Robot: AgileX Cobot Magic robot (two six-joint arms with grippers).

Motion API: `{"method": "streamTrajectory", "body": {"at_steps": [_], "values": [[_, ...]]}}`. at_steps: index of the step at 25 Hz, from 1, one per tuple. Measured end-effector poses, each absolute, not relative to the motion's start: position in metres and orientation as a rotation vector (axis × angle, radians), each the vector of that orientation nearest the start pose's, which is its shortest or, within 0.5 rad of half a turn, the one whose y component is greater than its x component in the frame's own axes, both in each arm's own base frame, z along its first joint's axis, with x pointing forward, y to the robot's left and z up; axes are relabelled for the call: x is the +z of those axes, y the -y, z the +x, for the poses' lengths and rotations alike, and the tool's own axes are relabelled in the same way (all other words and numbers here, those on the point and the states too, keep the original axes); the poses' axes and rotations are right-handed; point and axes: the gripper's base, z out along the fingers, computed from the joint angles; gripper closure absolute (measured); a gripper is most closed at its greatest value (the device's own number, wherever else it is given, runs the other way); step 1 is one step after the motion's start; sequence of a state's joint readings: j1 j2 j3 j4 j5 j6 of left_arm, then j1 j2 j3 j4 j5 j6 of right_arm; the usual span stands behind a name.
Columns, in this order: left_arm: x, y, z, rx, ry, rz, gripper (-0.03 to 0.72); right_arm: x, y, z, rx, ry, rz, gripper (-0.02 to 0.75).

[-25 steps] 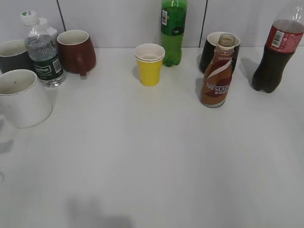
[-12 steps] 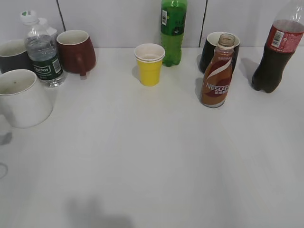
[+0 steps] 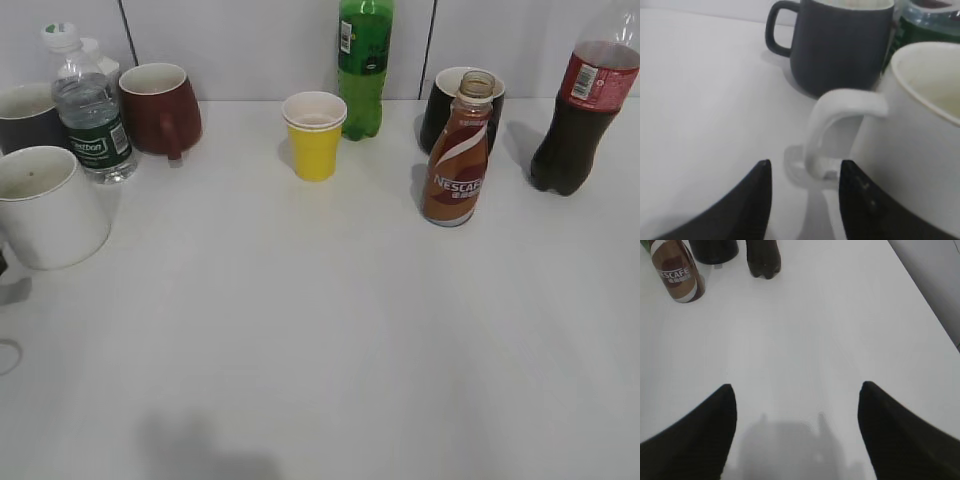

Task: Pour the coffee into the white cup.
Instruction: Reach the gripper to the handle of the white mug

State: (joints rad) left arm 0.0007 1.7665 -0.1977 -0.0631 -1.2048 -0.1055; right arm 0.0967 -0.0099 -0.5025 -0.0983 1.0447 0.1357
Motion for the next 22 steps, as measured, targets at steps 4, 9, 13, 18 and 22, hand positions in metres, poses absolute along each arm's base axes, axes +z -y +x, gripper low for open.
{"method": "streamTrajectory", "body": {"at_steps": [4, 9, 13, 18, 22], "values": [[0.122, -0.004, 0.229, -0.047, -1.825, -0.141, 0.344, 0.28, 0.008, -0.006, 0.031, -2.012, 0.044, 0.15], [0.125, -0.004, 0.234, -0.05, -1.807, -0.137, 0.344, 0.28, 0.008, -0.006, 0.031, -2.012, 0.044, 0.15], [0.128, -0.008, 0.24, -0.042, -1.783, -0.145, 0.344, 0.28, 0.008, -0.006, 0.031, -2.012, 0.044, 0.15], [0.126, -0.012, 0.246, -0.052, -1.784, -0.115, 0.344, 0.28, 0.008, -0.006, 0.031, -2.012, 0.044, 0.15], [0.121, -0.012, 0.251, -0.074, -1.799, -0.072, 0.344, 0.28, 0.008, -0.006, 0.031, -2.012, 0.044, 0.15]]}}
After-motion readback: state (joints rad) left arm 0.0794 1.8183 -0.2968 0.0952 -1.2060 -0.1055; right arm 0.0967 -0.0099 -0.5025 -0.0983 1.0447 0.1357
